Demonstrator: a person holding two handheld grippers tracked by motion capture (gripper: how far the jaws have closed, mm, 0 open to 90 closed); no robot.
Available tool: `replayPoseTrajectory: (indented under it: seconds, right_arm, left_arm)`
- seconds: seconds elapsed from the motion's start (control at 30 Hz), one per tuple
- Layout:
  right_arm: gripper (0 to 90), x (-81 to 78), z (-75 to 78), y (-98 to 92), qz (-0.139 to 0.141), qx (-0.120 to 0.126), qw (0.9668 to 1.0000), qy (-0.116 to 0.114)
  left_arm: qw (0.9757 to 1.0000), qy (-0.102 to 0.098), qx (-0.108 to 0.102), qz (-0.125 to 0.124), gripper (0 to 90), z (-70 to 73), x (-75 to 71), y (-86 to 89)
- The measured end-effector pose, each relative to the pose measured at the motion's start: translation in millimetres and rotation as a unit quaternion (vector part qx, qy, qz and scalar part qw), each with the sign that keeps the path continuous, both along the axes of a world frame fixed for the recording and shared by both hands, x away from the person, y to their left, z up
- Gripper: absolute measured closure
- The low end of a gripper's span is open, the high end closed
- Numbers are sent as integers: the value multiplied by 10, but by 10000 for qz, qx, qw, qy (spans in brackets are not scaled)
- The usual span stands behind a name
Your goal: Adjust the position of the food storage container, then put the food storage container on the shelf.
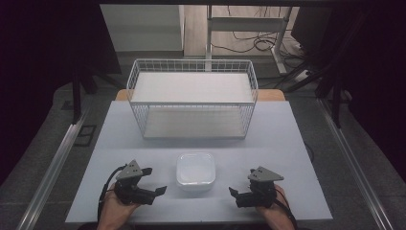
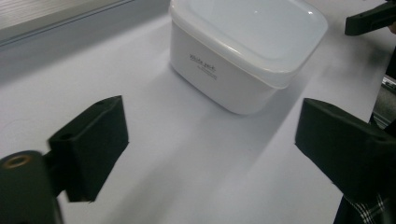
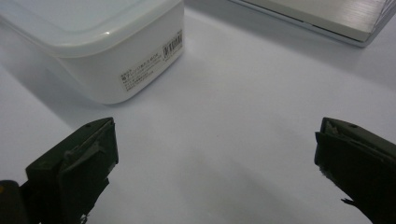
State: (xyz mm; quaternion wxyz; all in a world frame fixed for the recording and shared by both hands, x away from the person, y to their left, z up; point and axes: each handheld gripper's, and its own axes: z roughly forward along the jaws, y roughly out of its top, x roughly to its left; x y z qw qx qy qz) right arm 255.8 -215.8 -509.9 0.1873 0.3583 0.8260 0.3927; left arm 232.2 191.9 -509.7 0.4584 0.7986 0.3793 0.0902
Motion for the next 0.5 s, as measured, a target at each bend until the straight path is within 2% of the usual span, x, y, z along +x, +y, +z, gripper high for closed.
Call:
replayPoseTrajectory:
  seconds: [0.13, 0.3, 0.37, 0.5]
  right_arm:
    - [0, 2, 2, 1, 26, 36, 10000, 37]
    - [0, 0, 22, 30, 92, 107, 9999, 97]
    - [0, -5, 36, 63, 170, 131, 9997, 135]
    - [0, 6, 88, 141, 323, 191, 9992, 158]
  left_arm:
    - [10000, -9, 17, 4, 47, -39, 16, 7]
    - [9996, -192, 192, -91, 19, -58, 18, -4]
    - [9994, -198, 242, -114, 16, -56, 21, -16]
    - [9996, -162, 189, -154, 16, -37, 40, -40]
